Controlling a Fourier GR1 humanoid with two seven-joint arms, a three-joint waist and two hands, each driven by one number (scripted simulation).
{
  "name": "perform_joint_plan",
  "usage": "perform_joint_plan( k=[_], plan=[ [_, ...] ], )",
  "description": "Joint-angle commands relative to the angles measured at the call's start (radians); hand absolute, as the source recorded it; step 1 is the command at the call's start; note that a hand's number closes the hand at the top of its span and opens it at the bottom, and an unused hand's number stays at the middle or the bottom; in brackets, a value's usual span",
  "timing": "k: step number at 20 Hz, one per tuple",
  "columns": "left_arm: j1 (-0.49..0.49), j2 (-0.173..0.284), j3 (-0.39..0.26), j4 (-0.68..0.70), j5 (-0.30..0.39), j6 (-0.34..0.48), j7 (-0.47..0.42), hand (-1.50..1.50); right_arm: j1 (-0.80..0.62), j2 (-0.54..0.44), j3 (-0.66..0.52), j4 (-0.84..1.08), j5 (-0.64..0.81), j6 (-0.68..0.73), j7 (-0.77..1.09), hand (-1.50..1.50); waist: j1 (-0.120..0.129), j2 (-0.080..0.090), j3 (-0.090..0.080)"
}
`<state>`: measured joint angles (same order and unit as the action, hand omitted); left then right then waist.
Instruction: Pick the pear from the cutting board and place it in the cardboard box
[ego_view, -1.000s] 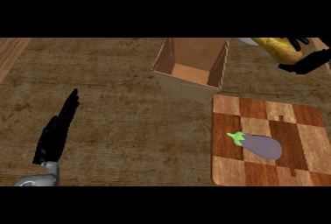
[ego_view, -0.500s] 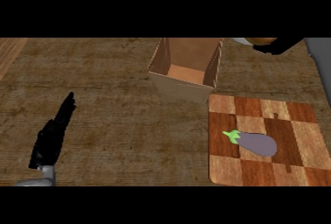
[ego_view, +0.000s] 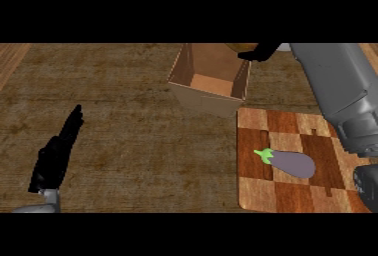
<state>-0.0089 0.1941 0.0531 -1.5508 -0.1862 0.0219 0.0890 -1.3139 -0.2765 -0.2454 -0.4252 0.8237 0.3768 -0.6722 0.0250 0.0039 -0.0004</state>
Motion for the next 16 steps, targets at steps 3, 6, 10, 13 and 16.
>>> perform_joint_plan(
  k=[3,6,10,13,16],
  plan=[
    [-0.060,-0.012,-0.004,0.036,-0.024,0.018,0.007,0.00,-0.071,0.120,0.033,0.060,0.028,-0.040,0.111,1.50,0.007,0.007,0.000],
    [-0.003,-0.010,0.003,0.016,-0.003,-0.004,-0.008,0.00,-0.034,0.124,0.062,0.079,0.053,-0.049,0.096,1.50,0.005,0.005,0.000],
    [-0.013,-0.014,-0.016,-0.082,-0.010,-0.005,0.084,0.00,0.010,0.188,0.091,0.132,0.096,-0.154,0.127,1.50,0.014,0.007,0.001],
    [-0.024,-0.002,0.002,-0.062,-0.008,-0.005,0.051,0.00,-0.029,0.201,0.052,0.189,0.069,-0.132,0.215,-1.50,0.021,0.011,0.000],
    [-0.017,-0.023,-0.021,-0.026,-0.024,0.001,0.011,0.00,-0.036,0.221,0.039,0.212,0.061,-0.174,0.203,-1.50,0.028,0.016,0.000]
  ],
)
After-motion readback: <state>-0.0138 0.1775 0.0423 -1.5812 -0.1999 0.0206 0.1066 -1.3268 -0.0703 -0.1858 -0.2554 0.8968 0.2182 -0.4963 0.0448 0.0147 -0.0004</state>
